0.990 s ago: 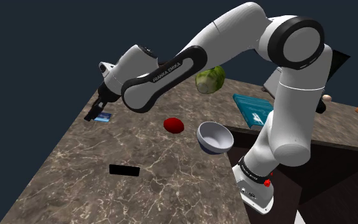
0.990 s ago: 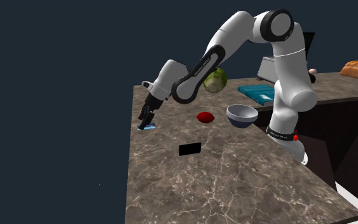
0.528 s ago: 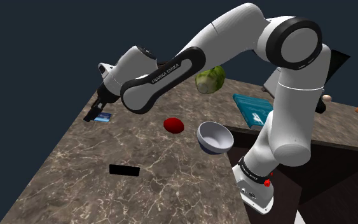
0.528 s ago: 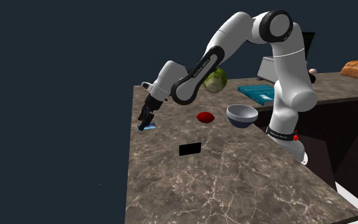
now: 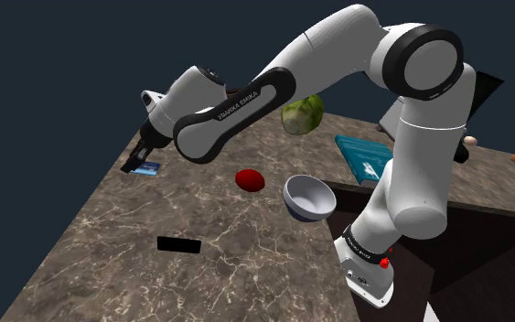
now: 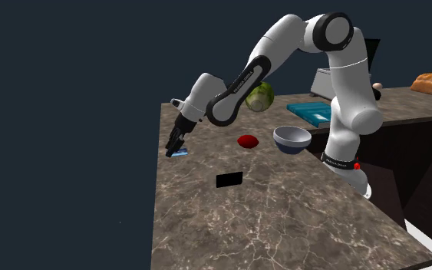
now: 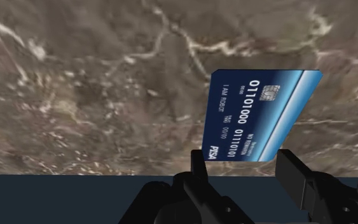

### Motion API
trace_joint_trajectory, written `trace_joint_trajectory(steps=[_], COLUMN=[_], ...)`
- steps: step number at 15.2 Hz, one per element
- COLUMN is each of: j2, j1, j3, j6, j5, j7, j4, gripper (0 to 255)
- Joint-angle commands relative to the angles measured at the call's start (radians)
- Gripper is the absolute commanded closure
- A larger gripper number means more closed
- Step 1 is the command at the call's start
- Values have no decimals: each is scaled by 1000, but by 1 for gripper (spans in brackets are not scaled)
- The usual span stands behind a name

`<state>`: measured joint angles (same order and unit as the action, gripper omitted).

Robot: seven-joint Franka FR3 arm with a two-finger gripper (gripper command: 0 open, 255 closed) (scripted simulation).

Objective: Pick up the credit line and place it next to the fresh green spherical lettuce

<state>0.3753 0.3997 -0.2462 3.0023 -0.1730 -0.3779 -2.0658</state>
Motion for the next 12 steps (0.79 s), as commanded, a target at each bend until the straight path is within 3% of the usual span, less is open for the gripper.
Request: trace_joint_trajectory(steps=[1,12], j2=[0,-84], j1=[0,1], j3=[0,5], j6=[0,-101], j5=[0,3], j7=[0,19], j4=[0,18], gripper=[255,255])
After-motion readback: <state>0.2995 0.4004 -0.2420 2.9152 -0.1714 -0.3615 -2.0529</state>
